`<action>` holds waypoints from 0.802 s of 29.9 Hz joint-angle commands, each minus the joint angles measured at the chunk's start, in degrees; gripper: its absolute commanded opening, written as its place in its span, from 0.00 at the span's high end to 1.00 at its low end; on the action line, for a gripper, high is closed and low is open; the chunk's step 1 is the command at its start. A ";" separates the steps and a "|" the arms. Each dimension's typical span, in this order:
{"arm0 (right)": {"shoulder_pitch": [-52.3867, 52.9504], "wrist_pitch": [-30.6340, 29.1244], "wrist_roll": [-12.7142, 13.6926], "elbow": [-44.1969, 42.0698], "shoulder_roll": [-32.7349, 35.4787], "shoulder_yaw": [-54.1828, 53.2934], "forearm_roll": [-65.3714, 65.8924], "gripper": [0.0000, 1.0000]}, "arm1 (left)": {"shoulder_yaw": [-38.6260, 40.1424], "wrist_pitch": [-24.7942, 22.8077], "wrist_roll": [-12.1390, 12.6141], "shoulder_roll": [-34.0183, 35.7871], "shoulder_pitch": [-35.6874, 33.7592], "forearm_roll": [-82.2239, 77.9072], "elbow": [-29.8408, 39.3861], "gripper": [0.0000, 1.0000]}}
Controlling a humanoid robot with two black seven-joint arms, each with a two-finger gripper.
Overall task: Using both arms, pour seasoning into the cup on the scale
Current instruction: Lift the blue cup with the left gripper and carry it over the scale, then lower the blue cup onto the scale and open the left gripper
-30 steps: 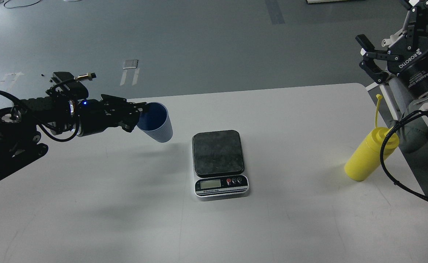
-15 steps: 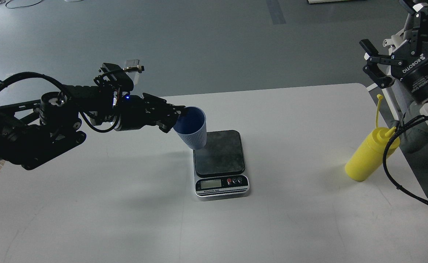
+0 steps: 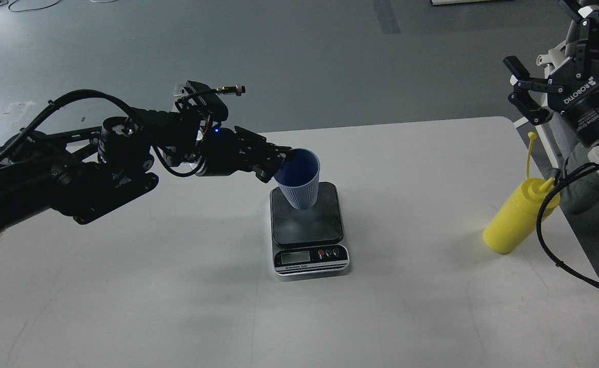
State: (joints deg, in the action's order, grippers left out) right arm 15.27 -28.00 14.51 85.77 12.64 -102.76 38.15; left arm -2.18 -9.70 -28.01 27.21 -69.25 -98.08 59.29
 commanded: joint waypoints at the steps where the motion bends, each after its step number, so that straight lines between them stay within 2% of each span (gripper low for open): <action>1: -0.15 0.00 -0.01 0.01 0.01 -0.42 0.00 0.00 | -0.02 -0.15 0.01 -0.67 0.70 -0.09 -0.14 1.00; 24: -0.59 0.00 -0.01 -0.17 0.28 -0.95 0.00 0.00 | -1.69 -1.37 0.01 -3.22 1.49 -0.09 -2.51 1.00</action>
State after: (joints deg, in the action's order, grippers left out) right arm 14.68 -28.00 14.51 85.78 12.87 -103.71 38.15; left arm -3.87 -10.17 -28.00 24.06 -67.83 -98.26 56.19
